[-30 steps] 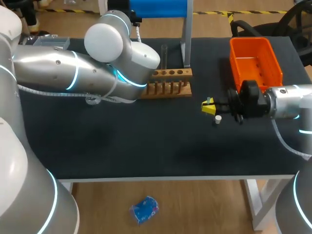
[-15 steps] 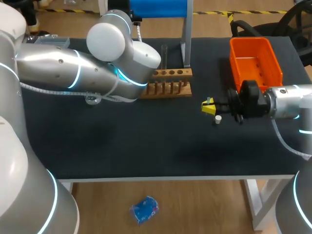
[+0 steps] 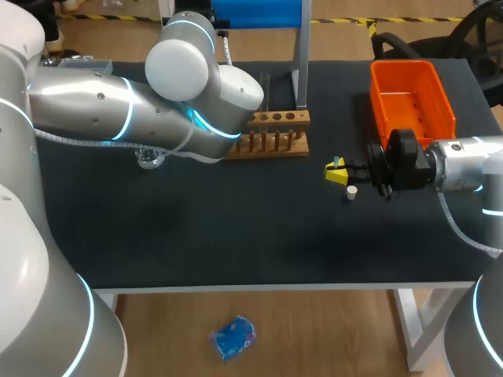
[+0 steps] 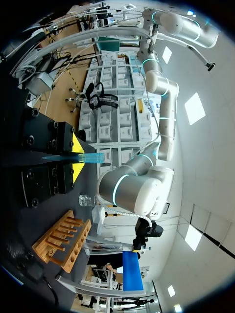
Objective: Invert the test tube, pick up the pipette, mount the tip to pipette, aspirate from beaker and dispense into the tube, eject the tip, return the pipette, and cap with the stopper.
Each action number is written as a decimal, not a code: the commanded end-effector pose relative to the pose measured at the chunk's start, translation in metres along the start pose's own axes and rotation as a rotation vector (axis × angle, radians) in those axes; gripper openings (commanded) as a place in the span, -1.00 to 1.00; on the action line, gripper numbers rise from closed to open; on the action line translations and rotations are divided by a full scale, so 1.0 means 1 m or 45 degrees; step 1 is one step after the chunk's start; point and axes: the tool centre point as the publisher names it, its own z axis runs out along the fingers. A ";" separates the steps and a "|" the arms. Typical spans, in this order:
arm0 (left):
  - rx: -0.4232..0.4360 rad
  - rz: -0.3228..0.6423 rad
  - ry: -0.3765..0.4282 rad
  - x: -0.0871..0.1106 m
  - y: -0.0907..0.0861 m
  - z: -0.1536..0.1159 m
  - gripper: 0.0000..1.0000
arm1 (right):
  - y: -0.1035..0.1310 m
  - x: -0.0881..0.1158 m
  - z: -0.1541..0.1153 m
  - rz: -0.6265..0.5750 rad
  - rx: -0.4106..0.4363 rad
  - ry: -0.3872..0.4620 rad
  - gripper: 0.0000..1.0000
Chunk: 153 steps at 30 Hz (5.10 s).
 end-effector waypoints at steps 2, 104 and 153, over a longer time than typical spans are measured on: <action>-0.006 0.012 -0.017 -0.001 -0.016 -0.007 -1.00 | 0.000 0.001 -0.001 -0.001 0.002 0.000 -1.00; 0.217 0.429 1.871 0.178 -0.009 -0.389 -1.00 | 0.000 0.001 -0.001 -0.001 0.002 0.000 -1.00; 0.231 0.429 1.866 0.198 -0.014 -0.405 -1.00 | 0.000 -0.027 0.060 -0.111 -0.018 0.040 -1.00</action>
